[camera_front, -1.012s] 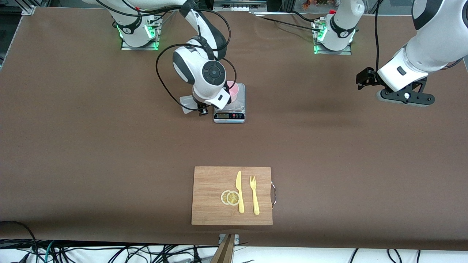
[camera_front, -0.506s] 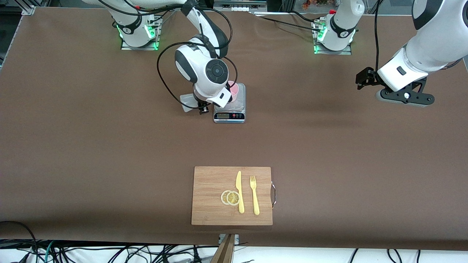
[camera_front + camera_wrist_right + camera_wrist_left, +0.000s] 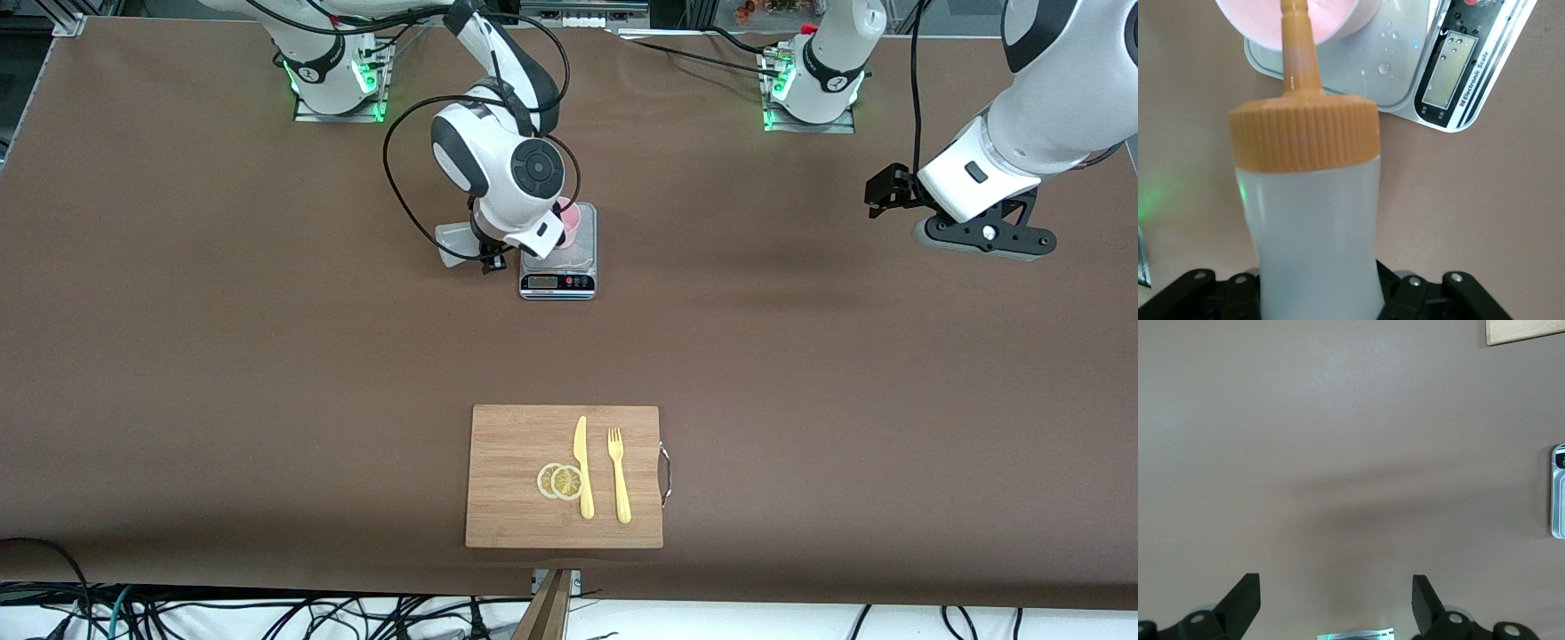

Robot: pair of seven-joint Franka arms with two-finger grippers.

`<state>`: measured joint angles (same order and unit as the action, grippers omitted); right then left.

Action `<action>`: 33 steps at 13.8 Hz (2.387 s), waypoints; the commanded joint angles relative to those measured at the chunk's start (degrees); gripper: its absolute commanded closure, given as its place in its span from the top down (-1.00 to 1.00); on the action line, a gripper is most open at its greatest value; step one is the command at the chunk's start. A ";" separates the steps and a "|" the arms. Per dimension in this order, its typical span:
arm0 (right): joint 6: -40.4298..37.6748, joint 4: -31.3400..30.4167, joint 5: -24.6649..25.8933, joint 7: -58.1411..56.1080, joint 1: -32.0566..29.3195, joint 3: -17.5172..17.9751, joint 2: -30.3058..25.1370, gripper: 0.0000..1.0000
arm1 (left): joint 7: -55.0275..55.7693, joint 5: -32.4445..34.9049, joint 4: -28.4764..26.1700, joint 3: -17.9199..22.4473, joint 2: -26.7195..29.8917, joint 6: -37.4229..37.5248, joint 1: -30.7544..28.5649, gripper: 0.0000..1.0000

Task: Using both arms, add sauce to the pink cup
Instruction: 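Tilt the bottle nozzle into the pink cup with the right gripper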

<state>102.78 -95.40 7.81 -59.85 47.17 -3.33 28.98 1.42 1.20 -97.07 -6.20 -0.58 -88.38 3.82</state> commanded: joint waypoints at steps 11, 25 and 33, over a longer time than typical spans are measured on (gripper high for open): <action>-1.97 1.79 0.71 -0.36 0.73 -0.53 0.29 -1.00 | -0.62 -1.28 1.97 0.14 -0.65 1.37 0.13 1.00; 1.72 1.79 -6.75 -6.85 -0.32 -0.80 -0.32 -1.00 | -0.71 -1.28 2.06 0.14 -0.65 1.45 -0.04 1.00; 2.51 1.79 -10.26 -17.38 -5.67 -1.85 -0.94 -1.00 | -0.71 -1.28 1.97 0.14 -0.65 1.37 -0.04 1.00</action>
<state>105.37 -94.17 0.21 -72.11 43.93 -5.24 28.91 1.42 1.19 -96.79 -6.20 -0.58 -88.38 3.82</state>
